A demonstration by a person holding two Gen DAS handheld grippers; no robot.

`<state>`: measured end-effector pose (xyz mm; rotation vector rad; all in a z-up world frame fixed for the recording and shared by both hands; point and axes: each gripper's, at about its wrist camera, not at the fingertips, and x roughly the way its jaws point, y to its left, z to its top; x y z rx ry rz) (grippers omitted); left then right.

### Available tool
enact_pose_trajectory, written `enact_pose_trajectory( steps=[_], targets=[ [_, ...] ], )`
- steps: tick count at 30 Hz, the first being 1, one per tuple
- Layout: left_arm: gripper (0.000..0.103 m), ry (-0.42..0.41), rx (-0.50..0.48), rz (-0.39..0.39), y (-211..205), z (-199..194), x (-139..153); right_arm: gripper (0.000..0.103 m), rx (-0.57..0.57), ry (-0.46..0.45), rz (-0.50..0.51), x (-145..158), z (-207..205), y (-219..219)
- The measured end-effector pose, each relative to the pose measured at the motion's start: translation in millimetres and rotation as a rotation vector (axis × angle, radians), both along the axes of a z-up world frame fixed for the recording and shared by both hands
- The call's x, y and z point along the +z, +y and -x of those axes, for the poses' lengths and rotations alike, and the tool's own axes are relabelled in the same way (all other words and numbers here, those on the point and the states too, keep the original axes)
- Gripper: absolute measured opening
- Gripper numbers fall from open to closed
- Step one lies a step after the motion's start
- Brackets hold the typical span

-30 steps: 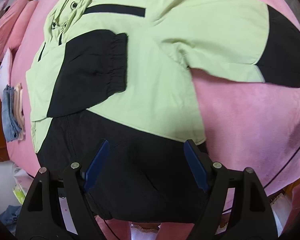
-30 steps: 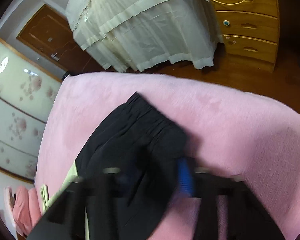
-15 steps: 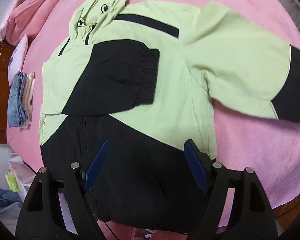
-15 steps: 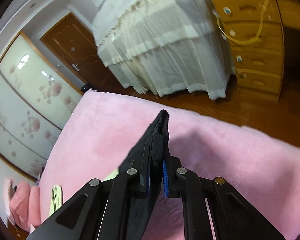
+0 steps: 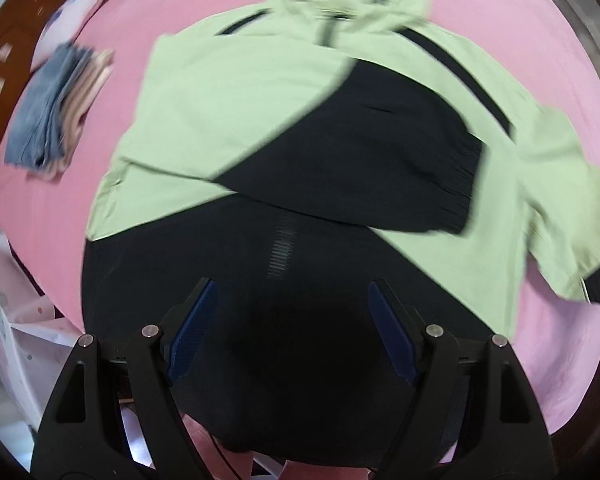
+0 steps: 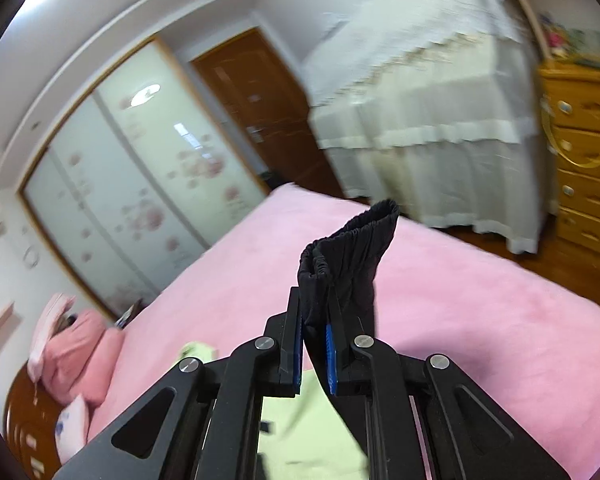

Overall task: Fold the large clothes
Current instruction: 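Lift the cuff with the right tool and fold the sleeve across the body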

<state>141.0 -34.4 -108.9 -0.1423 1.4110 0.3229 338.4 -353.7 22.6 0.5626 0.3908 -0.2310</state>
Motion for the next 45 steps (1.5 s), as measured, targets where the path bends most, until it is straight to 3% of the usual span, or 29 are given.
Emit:
enact_pose_trajectory(
  steps=[4,10,13,15,19,22,23,24,26,28,32,36,41,43,45],
  targets=[
    [0.075,-0.017,0.05,0.025,78.2,10.6,1.4,0.009,0.125,-0.024,-0.011,14.4,-25.5,98.0],
    [0.075,0.011,0.058,0.059,174.8,27.6,-4.3,0.009,0.261,0.033,-0.052,-14.2,-70.4,246.1],
    [0.075,0.039,0.047,0.081,211.2,33.2,-8.5,0.009,0.306,0.091,-0.115,-69.4,-95.4,312.7],
    [0.075,0.044,0.035,0.098,223.1,31.9,-8.8,0.009,0.32,0.212,-0.18,-122.6,-111.8,352.3],
    [0.075,0.047,-0.045,0.128,234.6,18.8,-10.2,0.009,0.407,0.386,-0.025,-185.6,-130.7,421.0],
    [0.075,0.026,-0.102,0.144,235.5,5.2,-10.7,0.023,0.462,0.467,-0.026,-209.0,-135.7,443.5],
    [0.075,0.024,-0.116,0.155,234.5,2.1,-11.2,0.037,0.47,0.48,-0.038,-211.5,-135.4,448.9],
    [0.075,0.018,-0.135,0.177,231.6,-2.7,-11.5,0.053,0.479,0.482,-0.054,-210.9,-134.1,451.7],
    [0.075,0.001,-0.166,0.245,224.1,-12.8,-11.0,0.072,0.478,0.46,-0.083,-217.9,-114.7,448.5],
    [0.075,-0.039,-0.179,0.333,215.9,-20.3,-9.0,0.082,0.467,0.442,-0.097,-212.7,-108.3,433.2],
    [0.075,-0.127,-0.196,0.427,192.3,-36.3,-11.7,0.085,0.455,0.456,-0.034,-200.8,-86.5,368.6],
    [0.075,-0.196,-0.337,0.332,145.9,-63.7,-22.4,0.087,0.415,0.477,0.068,-179.8,-66.6,319.0],
    [0.073,-0.12,-0.351,0.329,99.6,-100.3,-56.1,0.087,0.335,0.571,0.083,-180.1,-43.5,243.8],
    [0.069,-0.094,-0.339,0.294,89.7,-107.3,-69.1,0.087,0.294,0.604,0.082,-185.5,-35.4,212.7],
    [0.069,-0.033,-0.331,0.205,77.0,-114.9,-82.1,0.087,0.264,0.633,0.076,-193.8,-29.1,185.6]
  ],
)
